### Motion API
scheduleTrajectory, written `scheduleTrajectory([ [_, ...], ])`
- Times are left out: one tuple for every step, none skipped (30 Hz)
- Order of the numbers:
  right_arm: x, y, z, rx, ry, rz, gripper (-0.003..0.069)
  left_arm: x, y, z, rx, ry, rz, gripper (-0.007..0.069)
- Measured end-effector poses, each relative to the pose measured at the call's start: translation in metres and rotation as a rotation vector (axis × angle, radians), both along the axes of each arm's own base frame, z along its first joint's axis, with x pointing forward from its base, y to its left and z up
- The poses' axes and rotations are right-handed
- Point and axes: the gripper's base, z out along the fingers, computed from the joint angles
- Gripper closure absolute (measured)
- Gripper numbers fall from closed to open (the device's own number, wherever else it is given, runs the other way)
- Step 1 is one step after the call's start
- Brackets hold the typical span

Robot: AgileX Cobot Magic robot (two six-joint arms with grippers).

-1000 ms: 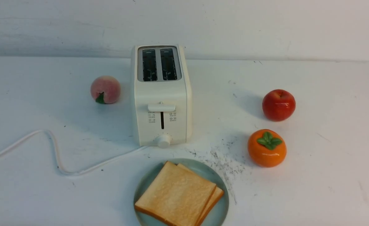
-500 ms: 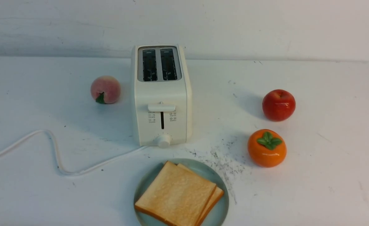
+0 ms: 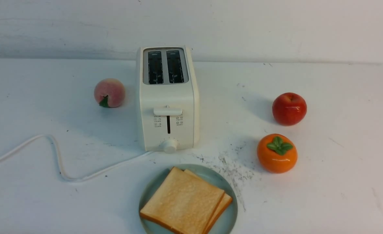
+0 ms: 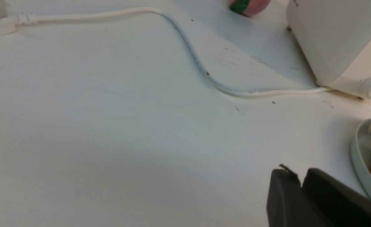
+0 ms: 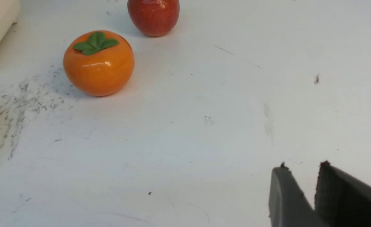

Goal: Take toasted bread from bread machine on white table place on plate.

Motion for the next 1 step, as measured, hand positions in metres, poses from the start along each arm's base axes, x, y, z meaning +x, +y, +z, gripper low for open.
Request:
scheduleTrajectory([
  [0.0, 0.0, 0.0, 0.0, 0.0, 0.0, 0.0496, 0.0, 0.0, 0.0, 0.0, 0.0, 0.0, 0.0547],
])
